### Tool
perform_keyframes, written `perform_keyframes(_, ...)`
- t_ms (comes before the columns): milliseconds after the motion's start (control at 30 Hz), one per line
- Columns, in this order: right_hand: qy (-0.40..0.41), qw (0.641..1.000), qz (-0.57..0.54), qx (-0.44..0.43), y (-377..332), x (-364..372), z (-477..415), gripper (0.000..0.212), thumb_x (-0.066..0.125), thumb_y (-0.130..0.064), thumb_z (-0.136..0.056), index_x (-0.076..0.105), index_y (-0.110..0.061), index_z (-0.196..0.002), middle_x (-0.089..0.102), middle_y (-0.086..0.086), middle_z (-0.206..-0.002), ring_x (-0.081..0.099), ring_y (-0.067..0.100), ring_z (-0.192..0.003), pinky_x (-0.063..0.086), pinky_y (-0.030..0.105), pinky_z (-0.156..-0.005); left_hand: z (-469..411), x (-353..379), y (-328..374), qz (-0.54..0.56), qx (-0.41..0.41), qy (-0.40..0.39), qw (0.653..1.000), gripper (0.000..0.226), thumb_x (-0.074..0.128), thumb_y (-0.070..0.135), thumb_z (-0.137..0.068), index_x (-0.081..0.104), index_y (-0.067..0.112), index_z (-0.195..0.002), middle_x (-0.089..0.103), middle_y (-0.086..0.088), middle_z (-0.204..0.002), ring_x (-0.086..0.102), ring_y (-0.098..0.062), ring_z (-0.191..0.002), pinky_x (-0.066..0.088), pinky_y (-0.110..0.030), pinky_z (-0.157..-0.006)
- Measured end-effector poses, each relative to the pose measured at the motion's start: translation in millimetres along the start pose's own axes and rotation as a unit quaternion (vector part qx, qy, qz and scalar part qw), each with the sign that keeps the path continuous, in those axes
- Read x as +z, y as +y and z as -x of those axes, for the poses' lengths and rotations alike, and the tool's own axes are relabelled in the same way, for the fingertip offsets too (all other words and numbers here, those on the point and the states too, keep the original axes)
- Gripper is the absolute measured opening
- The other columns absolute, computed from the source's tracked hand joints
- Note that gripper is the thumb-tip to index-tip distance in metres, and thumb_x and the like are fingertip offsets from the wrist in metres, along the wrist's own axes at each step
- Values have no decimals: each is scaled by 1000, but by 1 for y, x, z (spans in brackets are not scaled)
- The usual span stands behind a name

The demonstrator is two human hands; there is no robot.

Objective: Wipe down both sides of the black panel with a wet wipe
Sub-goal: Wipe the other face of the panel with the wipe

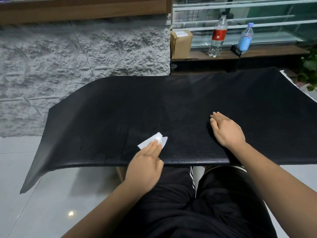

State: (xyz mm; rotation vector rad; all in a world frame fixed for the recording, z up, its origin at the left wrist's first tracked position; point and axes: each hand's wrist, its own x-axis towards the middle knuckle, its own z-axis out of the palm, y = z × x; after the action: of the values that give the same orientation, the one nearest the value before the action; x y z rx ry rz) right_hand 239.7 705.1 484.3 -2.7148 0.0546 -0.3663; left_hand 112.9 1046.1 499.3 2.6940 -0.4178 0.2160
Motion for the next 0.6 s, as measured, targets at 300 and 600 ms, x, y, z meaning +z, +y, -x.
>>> perform_keyframes(300, -1, 1000, 0, -4, 0, 0, 0, 47, 33, -44, -110, 63, -26, -142, 50, -11, -158, 33, 3, -152, 40, 40, -118, -25, 27, 54, 16, 96, -50, 994, 62, 35, 30, -105, 26, 23, -166, 20, 8, -173, 10, -2, -159, 0, -17, -125)
perform_keyframes(600, 0, 1000, 2, -9, 2, 0, 0, 47, 33, -44, -110, 62, -26, -143, 51, -10, -158, 34, 4, -152, 40, 38, -118, -38, 37, 58, 18, 113, -69, 991, 60, 35, 31, -104, 34, 27, -164, 26, 12, -171, 14, 1, -158, 11, -22, -128)
